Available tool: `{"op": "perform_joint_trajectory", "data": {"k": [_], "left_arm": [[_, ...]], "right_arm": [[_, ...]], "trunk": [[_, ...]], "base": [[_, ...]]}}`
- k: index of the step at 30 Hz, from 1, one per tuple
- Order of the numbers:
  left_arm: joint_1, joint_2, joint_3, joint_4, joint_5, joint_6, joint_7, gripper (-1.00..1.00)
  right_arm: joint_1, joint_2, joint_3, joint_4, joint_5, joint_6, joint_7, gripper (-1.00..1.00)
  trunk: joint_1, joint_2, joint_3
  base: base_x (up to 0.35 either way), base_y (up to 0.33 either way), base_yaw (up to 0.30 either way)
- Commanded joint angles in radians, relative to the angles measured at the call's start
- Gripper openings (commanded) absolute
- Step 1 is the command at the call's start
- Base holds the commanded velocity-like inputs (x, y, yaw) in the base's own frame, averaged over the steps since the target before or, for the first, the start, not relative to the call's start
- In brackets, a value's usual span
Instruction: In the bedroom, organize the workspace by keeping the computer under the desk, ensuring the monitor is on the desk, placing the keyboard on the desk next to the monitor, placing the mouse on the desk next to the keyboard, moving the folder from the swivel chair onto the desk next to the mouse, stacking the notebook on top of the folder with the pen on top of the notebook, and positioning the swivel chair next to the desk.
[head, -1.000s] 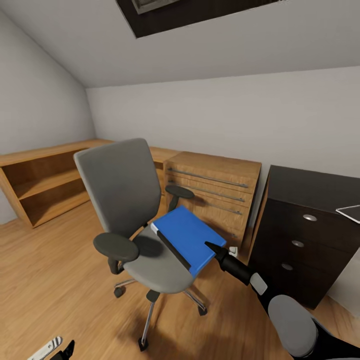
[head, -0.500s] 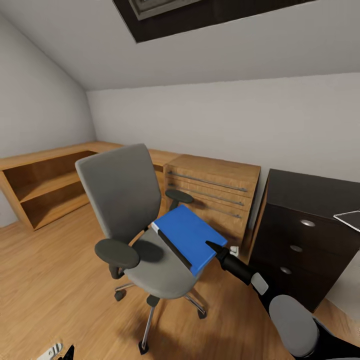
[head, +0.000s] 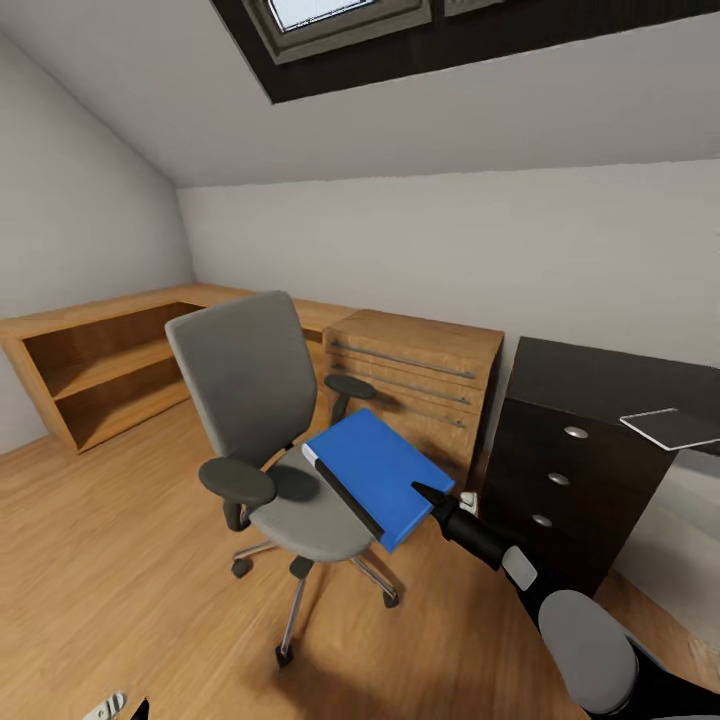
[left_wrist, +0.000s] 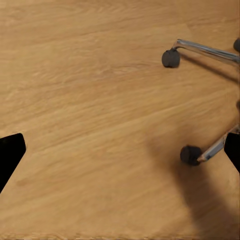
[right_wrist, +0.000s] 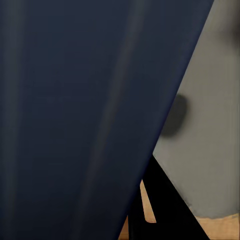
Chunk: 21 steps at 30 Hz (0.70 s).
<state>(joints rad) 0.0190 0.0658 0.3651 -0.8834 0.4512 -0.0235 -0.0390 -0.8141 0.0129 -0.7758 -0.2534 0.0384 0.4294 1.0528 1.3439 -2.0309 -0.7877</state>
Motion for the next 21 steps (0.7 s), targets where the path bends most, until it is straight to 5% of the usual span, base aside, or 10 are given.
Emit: {"op": "perform_joint_trajectory", "data": {"k": [1,14,21], "left_arm": [[0.0,0.0,0.0,0.0,0.01,-0.001,-0.004,1.0],[0.001,0.0,-0.006,0.019,0.009,-0.001,-0.005,1.0],[0.001,0.0,-0.055,0.054,0.007,0.0,-0.003,1.0]], "right_arm": [[0.0,0.001,-0.007,-0.002,0.004,0.009,0.003,-1.0],[0.0,0.004,-0.007,-0.001,0.006,0.003,0.002,-1.0],[0.0,0.006,-0.006,0.0,0.012,-0.099,-0.002,-1.0]], "trunk": [[-0.005,0.007,0.003],[-0.054,0.098,0.043],[-0.081,0.147,0.065]], "base": [[-0.284,-0.142,0.0],[-0.272,-0.156,0.0],[-0.029,-0.021,0.0]]}}
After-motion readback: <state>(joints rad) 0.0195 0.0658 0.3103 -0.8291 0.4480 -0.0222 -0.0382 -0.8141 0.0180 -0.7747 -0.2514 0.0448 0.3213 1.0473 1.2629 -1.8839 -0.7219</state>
